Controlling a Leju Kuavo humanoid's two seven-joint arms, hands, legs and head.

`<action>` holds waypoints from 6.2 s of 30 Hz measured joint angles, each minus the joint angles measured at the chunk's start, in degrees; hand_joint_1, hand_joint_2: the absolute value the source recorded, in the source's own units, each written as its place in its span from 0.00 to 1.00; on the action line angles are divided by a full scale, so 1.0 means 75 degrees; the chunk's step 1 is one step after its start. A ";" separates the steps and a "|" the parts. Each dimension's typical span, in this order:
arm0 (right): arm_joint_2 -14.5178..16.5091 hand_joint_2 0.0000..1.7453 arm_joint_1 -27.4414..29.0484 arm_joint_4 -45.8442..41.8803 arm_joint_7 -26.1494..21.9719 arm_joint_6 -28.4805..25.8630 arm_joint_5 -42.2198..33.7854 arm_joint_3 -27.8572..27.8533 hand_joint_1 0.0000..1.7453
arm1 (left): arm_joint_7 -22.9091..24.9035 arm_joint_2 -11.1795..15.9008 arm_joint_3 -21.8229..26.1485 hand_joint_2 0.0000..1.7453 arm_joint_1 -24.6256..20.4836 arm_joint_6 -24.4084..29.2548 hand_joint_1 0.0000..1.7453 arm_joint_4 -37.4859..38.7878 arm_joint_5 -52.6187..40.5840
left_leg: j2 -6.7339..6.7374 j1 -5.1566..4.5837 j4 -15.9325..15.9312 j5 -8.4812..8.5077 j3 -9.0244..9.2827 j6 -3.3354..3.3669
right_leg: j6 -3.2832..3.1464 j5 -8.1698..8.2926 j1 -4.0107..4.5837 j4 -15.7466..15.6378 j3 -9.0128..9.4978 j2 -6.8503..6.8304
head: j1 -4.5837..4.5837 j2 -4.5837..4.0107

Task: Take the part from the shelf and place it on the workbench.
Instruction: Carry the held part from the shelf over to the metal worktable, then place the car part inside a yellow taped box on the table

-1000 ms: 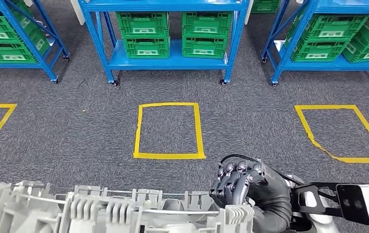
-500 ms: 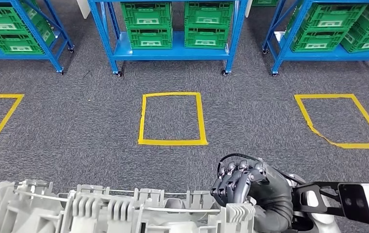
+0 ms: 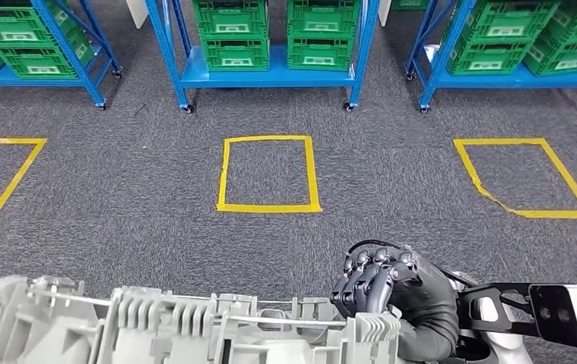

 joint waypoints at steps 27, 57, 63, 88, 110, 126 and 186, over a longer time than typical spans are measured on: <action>-0.0018 1.00 -0.0092 -0.0214 -0.0238 0.0122 0.1066 0.0123 0.97 | 0.0004 -0.0016 0.0049 1.00 -0.0034 0.0007 0.00 0.0137 0.0208 | 0.0154 0.0070 0.1234 0.0246 -0.1280 -0.0190 | -0.0106 -0.0646 -0.0051 0.0040 0.0596 -0.0407 | -0.0041 0.0000; -0.0546 1.00 -0.0881 -0.0374 -0.1038 0.0023 0.2202 0.0832 0.97 | -0.1064 -0.0013 0.1617 1.00 -0.0957 -0.1598 0.00 0.0768 -0.0804 | 0.0087 0.0073 0.1694 0.0247 -0.1783 -0.0170 | -0.0109 -0.0655 -0.0061 0.0109 0.0532 -0.0458 | -0.0064 0.0000; -0.0621 1.00 -0.1138 -0.0267 -0.1182 0.0087 0.2168 0.0985 0.97 | -0.1056 -0.0002 0.1952 1.00 -0.1148 -0.1386 0.00 0.0970 -0.1202 | 0.0384 -0.0057 0.0166 0.0688 -0.1034 0.0082 | 0.0013 -0.0686 0.0021 0.0095 0.0540 -0.0884 | -0.0053 0.0000; -0.0780 1.00 -0.1349 0.0221 -0.1777 -0.0136 0.2471 0.1410 0.97 | -0.1738 0.0270 0.2620 1.00 -0.1602 -0.1577 0.00 0.2301 -0.1840 | 0.0153 0.0097 0.1438 0.0409 -0.1785 -0.0201 | -0.0113 -0.0566 -0.0110 0.0153 0.0385 -0.0486 | -0.0058 0.0000; -0.0743 1.00 -0.1237 0.0255 -0.1726 -0.0111 0.2681 0.1238 0.97 | -0.2073 0.0792 0.2855 1.00 -0.1855 -0.1331 0.00 0.2942 -0.2085 | -0.1155 0.0092 0.0250 0.0775 -0.1186 -0.0116 | 0.0087 -0.0504 -0.0173 0.0249 0.0249 0.0423 | 0.0022 0.0000; -0.0451 1.00 -0.1495 0.0557 -0.1263 -0.0095 0.2333 0.1345 0.97 | -0.2544 0.1275 0.2707 1.00 -0.2037 -0.0928 0.00 0.4031 -0.2277 | 0.0263 -0.0014 0.0279 0.0848 -0.1297 0.0034 | 0.0035 -0.0787 0.0029 0.0258 0.0447 -0.0755 | -0.0033 0.0000; -0.0228 1.00 -0.1676 0.0471 -0.0964 -0.0142 0.1735 0.1548 0.97 | -0.1977 0.0170 0.3466 1.00 -0.1872 -0.2350 0.00 0.1768 -0.2594 | 0.0434 -0.0057 0.0349 0.0734 -0.1240 0.0027 | -0.0024 -0.0651 0.0067 0.0243 0.0379 -0.0837 | -0.0019 0.0000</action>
